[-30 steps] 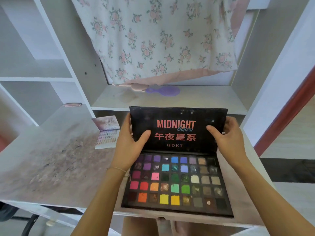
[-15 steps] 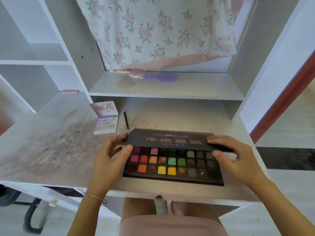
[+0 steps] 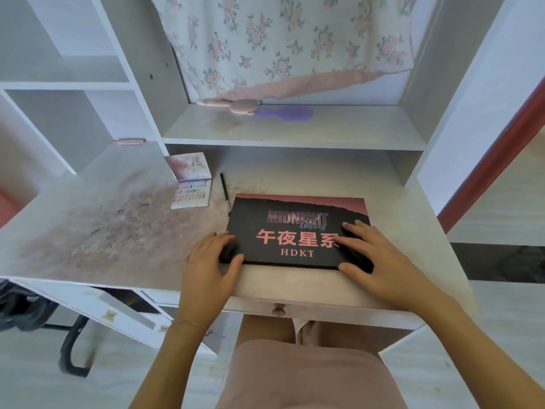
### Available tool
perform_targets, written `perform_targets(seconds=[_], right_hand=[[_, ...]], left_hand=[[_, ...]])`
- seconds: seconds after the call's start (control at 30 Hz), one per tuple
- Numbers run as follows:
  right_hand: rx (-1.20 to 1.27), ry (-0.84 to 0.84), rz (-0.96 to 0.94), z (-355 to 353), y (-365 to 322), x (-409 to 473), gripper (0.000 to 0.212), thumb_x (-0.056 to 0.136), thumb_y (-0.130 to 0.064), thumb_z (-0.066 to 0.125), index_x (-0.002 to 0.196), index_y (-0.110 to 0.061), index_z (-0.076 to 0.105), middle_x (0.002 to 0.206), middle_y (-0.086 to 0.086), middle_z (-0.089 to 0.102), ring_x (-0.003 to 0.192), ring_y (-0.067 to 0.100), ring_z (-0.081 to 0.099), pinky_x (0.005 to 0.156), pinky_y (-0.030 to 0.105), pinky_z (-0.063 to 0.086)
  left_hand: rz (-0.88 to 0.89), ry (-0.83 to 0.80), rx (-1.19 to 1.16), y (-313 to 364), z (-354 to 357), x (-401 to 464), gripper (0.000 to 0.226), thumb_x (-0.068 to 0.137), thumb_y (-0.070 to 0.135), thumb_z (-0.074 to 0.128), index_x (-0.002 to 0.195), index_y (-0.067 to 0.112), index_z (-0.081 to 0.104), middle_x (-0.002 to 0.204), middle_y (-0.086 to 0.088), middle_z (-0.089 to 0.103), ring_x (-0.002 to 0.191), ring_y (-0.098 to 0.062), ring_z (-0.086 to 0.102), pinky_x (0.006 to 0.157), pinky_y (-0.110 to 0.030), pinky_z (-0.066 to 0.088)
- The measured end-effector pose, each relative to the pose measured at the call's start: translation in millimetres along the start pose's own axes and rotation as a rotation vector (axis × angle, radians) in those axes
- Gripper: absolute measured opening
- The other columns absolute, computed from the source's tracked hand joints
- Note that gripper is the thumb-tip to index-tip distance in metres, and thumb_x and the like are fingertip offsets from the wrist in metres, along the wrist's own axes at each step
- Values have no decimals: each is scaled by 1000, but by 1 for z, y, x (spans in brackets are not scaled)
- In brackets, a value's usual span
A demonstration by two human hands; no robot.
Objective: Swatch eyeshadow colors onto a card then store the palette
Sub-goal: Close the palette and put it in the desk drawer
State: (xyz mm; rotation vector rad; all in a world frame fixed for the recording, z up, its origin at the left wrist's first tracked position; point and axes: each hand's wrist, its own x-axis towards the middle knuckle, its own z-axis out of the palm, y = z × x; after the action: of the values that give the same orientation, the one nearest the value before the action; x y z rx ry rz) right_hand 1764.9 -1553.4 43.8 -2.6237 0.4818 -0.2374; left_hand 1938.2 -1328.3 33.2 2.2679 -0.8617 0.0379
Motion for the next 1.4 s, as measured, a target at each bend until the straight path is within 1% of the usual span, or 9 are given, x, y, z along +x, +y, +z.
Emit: perform_targets(seconds=[0.1,0.23,0.4,0.47,0.57,0.7,0.97,1.2,1.4], right_hand=[[-22,69,38,5,-1,0,49,89,-39,51,135,-31,39,149,-8,27,139,10,12,111,27,10],[-67,115,80,18,-4,-5,48,91,-39,45,137,-28,36,150,-5,25,140,12,12,111,34,21],[-35,129,73,19,-4,-6,47,92,-38,44,137,-25,37,150,-3,26,140,13,12,110,36,21],[-35,139,71,20,-4,-6,47,92,-37,44,137,-24,38,150,-2,27,140,14,13,111,36,21],[-44,146,73,21,-4,-6,47,93,-37,44,137,-24,37,150,-1,27,140,15,13,111,37,21],[-62,145,84,23,-3,-7,47,93,-39,41,138,-26,35,151,-2,25,141,15,11,110,37,21],[-62,131,89,21,-4,-7,47,94,-39,40,139,-28,34,151,-4,24,141,14,10,110,36,21],[-59,136,86,21,-4,-8,47,94,-36,42,138,-24,35,151,0,26,140,17,13,111,37,19],[-62,157,86,22,-6,-10,46,93,-33,43,137,-20,37,150,4,28,140,20,15,111,38,17]], left_hand=[[8,107,-32,11,1,-10,31,83,17,64,113,12,59,115,-4,60,109,-20,51,97,-34,39],[119,261,-102,23,9,-47,21,84,29,55,90,10,63,88,5,57,85,-5,48,79,-18,40],[30,172,-69,13,27,-85,26,85,36,50,75,17,64,68,9,58,64,-11,55,60,-24,44],[-47,9,20,9,41,-90,20,87,32,55,80,19,68,76,6,66,73,-17,60,65,-29,47],[-150,-152,-23,11,66,-87,25,89,37,50,83,19,66,87,2,69,82,-19,61,69,-30,48],[-254,-82,-2,15,85,-75,28,86,45,52,76,23,64,78,6,69,74,-17,62,61,-23,38],[-262,-36,69,23,84,-77,29,83,38,52,64,18,60,61,3,61,60,-16,51,69,-28,29],[-308,-74,44,21,65,-126,28,78,44,56,60,23,60,57,8,60,61,-12,53,71,-29,42],[-256,-93,111,14,48,-154,27,78,46,58,61,25,61,62,7,67,60,-11,56,65,-26,38]])
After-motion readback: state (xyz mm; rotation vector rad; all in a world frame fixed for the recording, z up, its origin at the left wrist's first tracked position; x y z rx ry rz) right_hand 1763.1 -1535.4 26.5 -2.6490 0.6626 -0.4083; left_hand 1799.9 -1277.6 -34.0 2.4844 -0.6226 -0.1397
